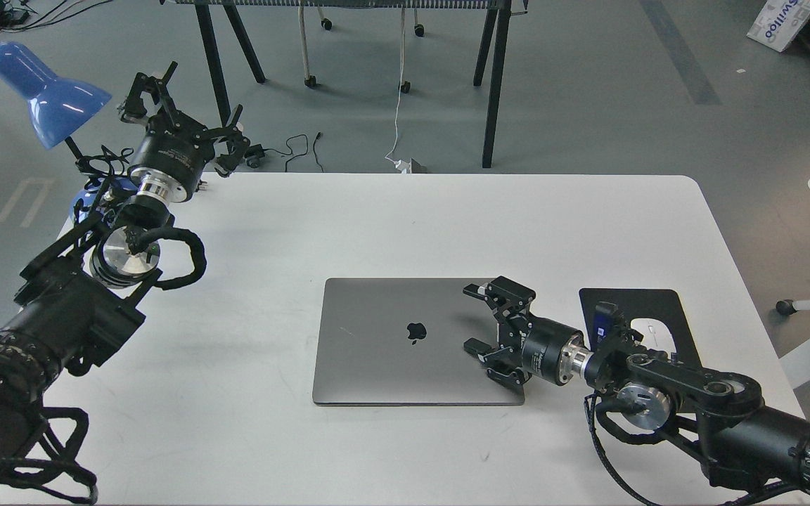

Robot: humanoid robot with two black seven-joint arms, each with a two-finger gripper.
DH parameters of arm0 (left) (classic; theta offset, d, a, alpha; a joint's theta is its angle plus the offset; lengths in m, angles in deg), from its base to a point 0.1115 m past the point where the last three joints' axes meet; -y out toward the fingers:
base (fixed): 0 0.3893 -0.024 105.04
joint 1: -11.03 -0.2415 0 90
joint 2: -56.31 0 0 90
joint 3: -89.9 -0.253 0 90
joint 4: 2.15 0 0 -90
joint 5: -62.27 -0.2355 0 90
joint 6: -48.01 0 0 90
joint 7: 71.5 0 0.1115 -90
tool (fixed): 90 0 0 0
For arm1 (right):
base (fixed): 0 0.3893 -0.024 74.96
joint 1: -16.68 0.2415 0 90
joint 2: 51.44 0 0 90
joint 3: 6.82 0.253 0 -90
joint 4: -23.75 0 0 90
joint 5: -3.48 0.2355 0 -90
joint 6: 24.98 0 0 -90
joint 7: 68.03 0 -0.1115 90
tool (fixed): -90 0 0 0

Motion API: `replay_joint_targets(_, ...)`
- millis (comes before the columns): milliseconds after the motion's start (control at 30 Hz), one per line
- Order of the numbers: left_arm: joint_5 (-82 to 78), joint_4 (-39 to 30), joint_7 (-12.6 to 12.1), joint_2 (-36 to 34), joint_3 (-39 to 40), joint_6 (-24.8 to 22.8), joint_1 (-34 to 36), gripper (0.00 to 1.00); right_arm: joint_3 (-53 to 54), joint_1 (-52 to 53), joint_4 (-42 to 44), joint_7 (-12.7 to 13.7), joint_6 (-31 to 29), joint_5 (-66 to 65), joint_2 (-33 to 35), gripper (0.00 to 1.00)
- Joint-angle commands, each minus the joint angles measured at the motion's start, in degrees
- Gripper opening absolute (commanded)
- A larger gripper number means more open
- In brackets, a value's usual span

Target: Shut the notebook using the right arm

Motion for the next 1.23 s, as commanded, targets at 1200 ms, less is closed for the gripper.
replay_joint_targets(1200,-0.01,0.03,-0.01,0.00,-0.09,0.00,0.08,1.00,50.80,2.82,11.56,8.43,-6.65,20.04,2.18,1.00)
